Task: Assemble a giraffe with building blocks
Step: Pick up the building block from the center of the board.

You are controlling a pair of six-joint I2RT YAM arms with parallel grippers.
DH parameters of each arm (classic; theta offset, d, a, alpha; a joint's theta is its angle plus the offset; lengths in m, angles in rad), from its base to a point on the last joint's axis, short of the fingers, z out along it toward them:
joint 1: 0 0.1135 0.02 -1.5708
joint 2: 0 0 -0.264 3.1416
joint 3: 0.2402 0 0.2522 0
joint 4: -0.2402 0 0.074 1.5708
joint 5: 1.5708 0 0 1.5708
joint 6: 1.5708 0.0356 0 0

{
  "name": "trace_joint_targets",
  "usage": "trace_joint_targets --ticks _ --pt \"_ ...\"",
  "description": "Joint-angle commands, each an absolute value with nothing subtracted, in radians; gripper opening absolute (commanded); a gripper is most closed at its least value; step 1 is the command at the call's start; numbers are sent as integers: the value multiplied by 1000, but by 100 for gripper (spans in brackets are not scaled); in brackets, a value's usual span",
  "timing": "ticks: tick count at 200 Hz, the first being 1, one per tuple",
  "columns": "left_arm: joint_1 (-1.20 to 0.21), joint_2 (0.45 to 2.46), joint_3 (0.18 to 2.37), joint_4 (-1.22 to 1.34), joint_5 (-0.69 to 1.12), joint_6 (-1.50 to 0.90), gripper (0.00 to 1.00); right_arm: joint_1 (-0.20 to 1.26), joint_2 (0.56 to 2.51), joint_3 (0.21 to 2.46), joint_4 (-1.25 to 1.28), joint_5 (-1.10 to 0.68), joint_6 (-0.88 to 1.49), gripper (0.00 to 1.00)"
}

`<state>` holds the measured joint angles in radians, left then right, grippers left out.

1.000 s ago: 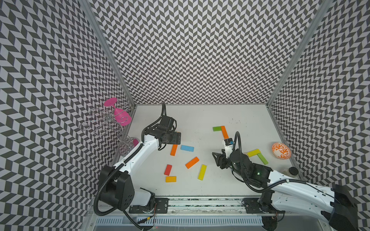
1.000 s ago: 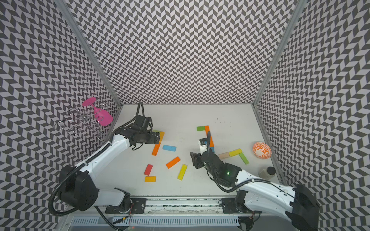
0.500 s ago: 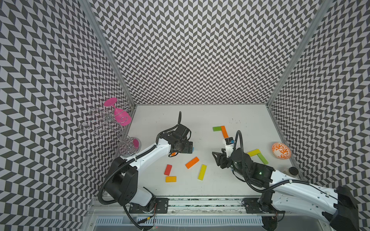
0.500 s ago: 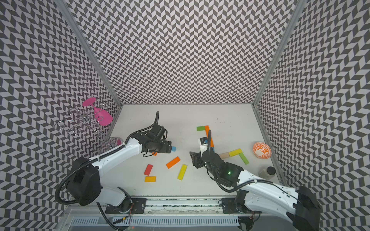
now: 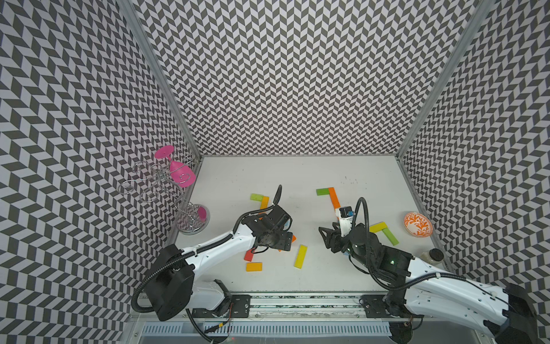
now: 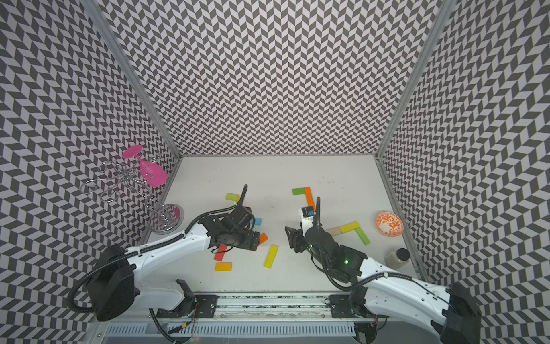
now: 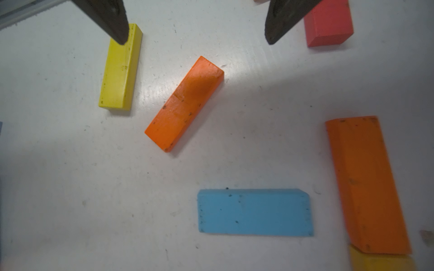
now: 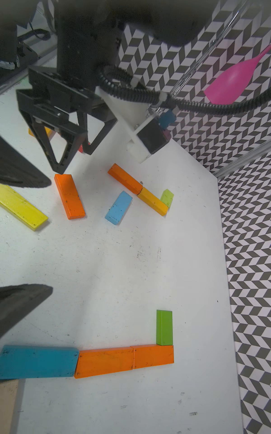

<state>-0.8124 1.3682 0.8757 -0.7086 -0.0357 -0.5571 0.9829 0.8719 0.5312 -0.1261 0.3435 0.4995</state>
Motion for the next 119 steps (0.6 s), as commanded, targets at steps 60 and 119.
trace_joint_targets --ticks 60,119 --pt "-835 1553 976 -643 -86 -405 87 977 837 502 -88 368 515 64" --pt "-834 1637 981 -624 -69 -335 81 977 844 502 -88 375 514 64"
